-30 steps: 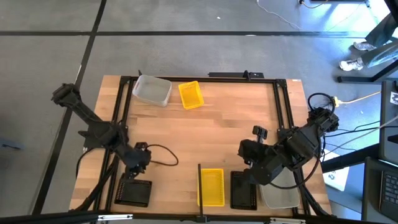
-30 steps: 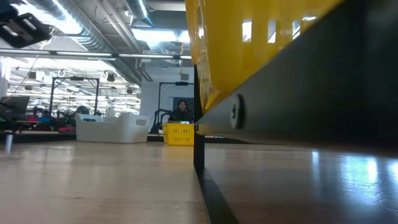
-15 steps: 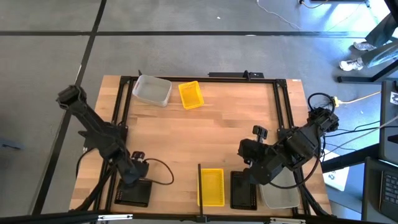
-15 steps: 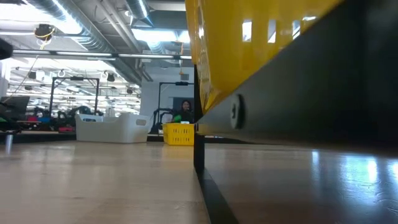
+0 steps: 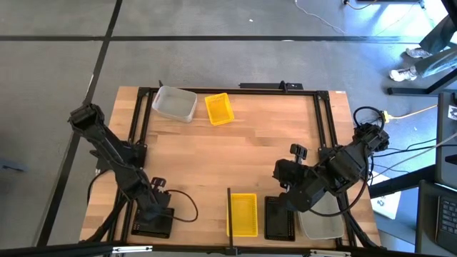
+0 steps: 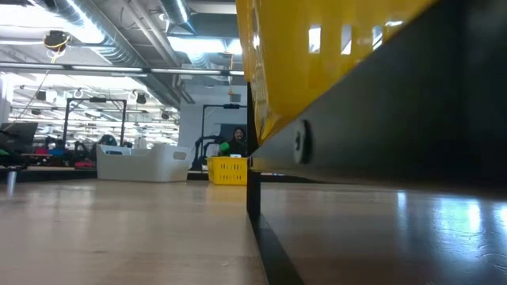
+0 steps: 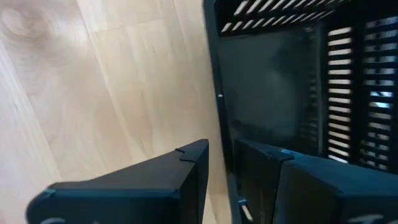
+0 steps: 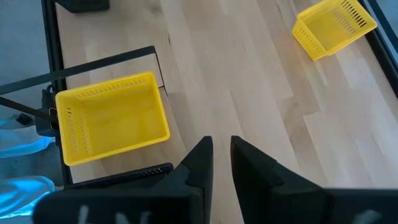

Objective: Stack baskets on shelf by color
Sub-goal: Stack the black bin on top of the black bin on the shelf

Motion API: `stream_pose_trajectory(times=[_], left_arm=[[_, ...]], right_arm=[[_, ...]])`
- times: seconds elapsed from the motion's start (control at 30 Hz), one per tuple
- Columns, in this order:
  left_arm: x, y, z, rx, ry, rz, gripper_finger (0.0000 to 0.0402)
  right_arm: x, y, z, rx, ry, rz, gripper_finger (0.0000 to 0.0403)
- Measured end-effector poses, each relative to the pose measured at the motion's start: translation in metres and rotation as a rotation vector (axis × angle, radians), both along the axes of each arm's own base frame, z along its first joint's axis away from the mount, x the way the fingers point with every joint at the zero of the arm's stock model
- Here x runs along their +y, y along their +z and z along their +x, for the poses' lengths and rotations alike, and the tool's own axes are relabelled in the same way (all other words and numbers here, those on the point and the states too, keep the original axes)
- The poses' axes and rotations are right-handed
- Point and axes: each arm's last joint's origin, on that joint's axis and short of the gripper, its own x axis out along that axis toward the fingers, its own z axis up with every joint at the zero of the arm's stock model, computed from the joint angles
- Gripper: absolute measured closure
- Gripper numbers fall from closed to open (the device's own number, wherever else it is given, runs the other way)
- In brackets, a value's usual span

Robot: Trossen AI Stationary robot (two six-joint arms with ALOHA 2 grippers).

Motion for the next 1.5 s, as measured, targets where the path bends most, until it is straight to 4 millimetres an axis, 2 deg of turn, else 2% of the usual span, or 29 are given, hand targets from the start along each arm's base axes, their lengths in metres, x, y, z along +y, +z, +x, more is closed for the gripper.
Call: stream_pose_trajectory(times=[0.33,0.5,0.57,0.7,0.8,0.9,1.0,1.3,1.5], left_arm=[[-0.004,-0.013,0.004,0.043,0.106,0.032,0.0333],[-0.005,-0.018,0.005,0.053,0.085,0.052,0.0334],[-0.005,-0.020,0.006,0.078,0.088,0.046,0.0344],[0.000,-0.021,0.012,0.146,0.127,0.002,0.0392],[0.007,-0.017,0.017,0.164,0.151,-0.028,0.0398],[0.017,-0.002,0.022,0.146,0.202,-0.012,0.0400],[0.034,0.022,0.030,0.094,0.295,0.080,0.0401],[0.090,0.120,0.043,-0.258,0.579,0.642,0.0401],[0.114,0.146,0.068,-0.498,0.670,0.900,0.0401]], right_arm=[[0.000,0.000,0.000,-0.004,-0.017,0.011,0.0347],[0.000,0.000,0.000,-0.005,-0.020,0.013,0.0347],[0.000,0.000,0.000,-0.005,-0.020,0.013,0.0347],[0.000,0.000,0.000,-0.007,-0.021,0.009,0.0347],[-0.001,0.000,0.000,-0.023,-0.031,-0.011,0.0347],[-0.001,0.001,0.001,-0.038,-0.040,-0.033,0.0347],[-0.003,0.001,0.002,-0.040,-0.047,-0.036,0.0347],[-0.023,0.002,0.015,-0.076,-0.141,-0.068,0.0347],[-0.040,0.006,0.036,-0.138,-0.091,-0.164,0.0347]])
